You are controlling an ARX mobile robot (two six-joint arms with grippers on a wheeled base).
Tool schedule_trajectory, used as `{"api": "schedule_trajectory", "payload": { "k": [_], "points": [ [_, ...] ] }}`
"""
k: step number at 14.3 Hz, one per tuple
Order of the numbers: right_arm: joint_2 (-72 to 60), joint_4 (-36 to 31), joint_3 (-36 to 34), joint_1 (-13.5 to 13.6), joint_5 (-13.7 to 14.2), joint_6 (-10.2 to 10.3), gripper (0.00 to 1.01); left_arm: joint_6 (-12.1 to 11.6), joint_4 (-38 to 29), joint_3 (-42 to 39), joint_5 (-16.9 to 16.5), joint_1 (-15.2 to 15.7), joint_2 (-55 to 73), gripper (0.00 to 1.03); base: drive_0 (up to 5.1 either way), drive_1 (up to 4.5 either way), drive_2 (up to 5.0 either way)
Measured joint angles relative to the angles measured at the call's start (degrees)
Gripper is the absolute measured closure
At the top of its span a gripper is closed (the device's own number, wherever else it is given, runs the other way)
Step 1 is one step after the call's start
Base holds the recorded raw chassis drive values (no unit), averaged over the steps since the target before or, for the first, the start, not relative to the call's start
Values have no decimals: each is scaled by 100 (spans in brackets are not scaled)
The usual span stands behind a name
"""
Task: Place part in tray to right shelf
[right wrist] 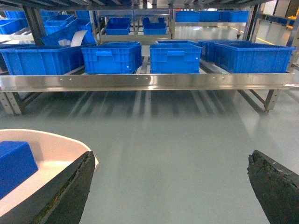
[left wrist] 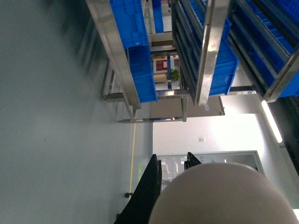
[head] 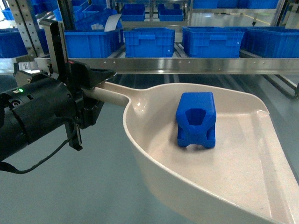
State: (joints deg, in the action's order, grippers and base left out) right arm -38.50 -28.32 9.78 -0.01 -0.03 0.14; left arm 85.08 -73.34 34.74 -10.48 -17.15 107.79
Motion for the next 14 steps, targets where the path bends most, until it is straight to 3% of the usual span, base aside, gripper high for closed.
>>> {"api": "schedule_trajectory", "payload": {
  "k": [14],
  "points": [
    [0, 0, -4, 0, 2, 0, 3, 0, 2, -9, -2, 0, 0, 91, -1, 37, -38]
  ]
}}
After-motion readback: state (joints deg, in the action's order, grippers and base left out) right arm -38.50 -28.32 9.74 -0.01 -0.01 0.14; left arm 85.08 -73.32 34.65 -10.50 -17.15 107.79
